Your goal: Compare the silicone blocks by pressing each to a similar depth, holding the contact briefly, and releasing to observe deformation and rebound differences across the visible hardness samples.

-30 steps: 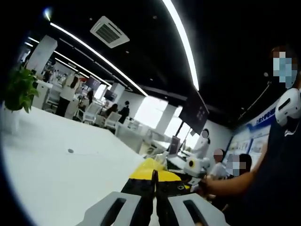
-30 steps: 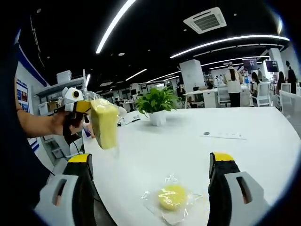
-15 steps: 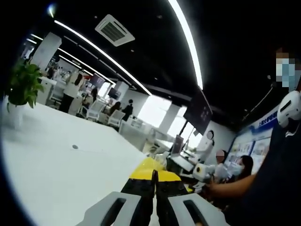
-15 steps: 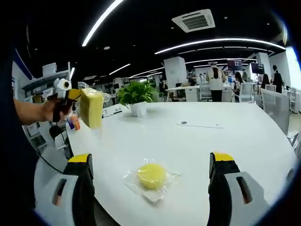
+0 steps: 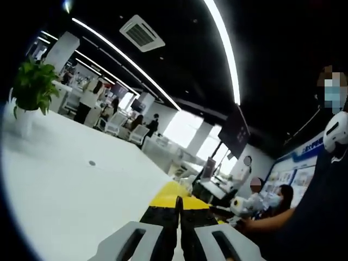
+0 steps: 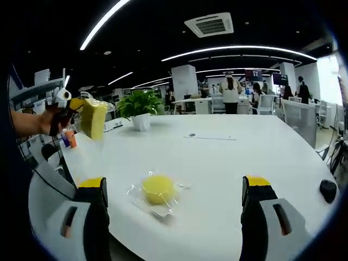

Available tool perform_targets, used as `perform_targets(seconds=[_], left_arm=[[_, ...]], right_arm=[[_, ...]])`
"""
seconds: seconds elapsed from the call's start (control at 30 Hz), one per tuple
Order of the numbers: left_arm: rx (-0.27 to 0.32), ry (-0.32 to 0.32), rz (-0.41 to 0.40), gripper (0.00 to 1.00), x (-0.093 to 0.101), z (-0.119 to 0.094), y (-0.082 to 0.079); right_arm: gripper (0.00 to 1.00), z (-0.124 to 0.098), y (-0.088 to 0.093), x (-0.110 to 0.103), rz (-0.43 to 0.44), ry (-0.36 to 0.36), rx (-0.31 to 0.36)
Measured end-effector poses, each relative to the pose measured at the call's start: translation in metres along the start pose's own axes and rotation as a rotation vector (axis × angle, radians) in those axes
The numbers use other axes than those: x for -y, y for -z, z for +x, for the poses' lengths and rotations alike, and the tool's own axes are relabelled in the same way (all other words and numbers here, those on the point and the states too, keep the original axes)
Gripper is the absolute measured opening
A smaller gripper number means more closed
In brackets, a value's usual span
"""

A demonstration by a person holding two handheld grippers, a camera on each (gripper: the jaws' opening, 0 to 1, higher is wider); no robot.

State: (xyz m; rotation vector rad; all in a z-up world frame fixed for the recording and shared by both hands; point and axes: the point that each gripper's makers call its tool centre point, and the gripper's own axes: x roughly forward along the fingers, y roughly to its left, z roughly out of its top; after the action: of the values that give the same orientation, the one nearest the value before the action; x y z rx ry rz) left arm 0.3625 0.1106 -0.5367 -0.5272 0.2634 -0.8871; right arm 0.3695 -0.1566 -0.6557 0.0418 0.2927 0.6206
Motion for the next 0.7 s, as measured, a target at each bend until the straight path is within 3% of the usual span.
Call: perform_targets(seconds=[0.23, 0.7], left_arm=[[0.0, -0.001, -0.027, 0.0, -0.008, 0.0, 0.005], [-0.024, -0.014, -0.094, 0.0, -0.027, 0.001, 0.02]], right_arm=[[0.96, 0.0, 0.013, 0.002, 0.005, 0.001, -0.026], [0.96, 0.001, 0.016, 0.007, 0.023, 0.007, -0.028]])
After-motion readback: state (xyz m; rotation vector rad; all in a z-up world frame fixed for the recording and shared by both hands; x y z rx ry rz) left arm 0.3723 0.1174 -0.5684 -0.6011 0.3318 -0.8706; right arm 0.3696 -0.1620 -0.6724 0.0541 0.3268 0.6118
